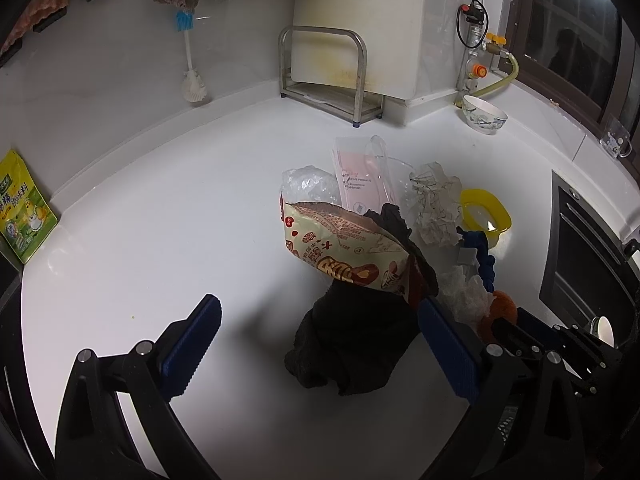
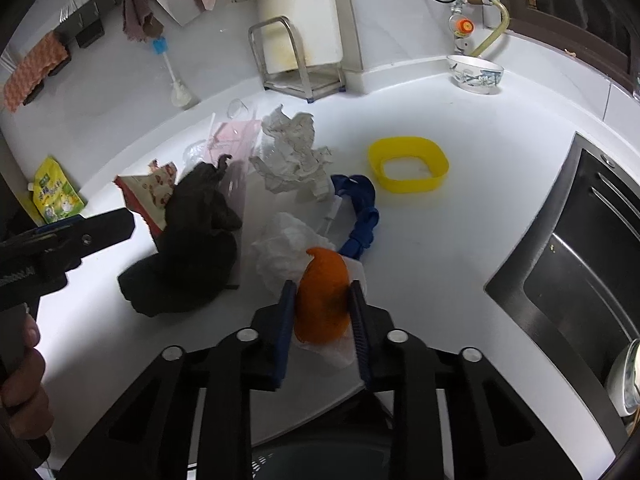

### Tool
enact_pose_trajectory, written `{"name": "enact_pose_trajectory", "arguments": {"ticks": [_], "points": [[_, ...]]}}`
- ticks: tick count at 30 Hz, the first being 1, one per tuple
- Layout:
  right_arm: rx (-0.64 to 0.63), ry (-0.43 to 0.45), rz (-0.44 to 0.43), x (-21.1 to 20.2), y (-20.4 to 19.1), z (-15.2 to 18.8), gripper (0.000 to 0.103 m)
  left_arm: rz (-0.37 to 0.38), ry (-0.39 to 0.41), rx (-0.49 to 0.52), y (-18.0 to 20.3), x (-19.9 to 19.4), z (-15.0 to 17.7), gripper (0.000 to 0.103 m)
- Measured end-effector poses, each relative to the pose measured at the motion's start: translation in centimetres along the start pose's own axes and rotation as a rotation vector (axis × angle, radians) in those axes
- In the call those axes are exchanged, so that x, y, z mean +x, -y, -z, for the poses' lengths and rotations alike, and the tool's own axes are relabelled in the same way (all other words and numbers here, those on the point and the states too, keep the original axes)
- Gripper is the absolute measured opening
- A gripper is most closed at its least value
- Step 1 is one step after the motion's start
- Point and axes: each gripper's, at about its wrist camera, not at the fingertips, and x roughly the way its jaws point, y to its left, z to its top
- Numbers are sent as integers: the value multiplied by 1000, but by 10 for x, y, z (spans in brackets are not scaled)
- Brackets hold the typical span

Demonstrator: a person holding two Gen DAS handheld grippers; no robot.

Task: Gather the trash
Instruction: 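Grasp the printed snack wrapper with the left gripper while the right gripper holds the orange ball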

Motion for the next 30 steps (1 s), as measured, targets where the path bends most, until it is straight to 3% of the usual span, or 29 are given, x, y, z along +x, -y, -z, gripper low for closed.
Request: {"name": "enact_pose_trajectory", "arguments": {"ticks": [8, 17, 26, 28, 30], "points": [[50, 81, -45, -20, 7, -11, 21, 19, 11, -10, 2, -2, -1, 97], [43, 80, -29, -24, 9, -10, 21, 11, 41, -32, 10, 5, -10, 97], [94, 49, -91, -20, 17, -3, 21, -2, 72, -66, 1, 18, -19, 95], [92, 31, -87, -16, 17, 0, 21, 2, 89, -67, -1, 17, -22, 86], [98, 19, -89, -12, 18, 3, 21, 13, 74, -57, -2, 21, -26, 63]]}}
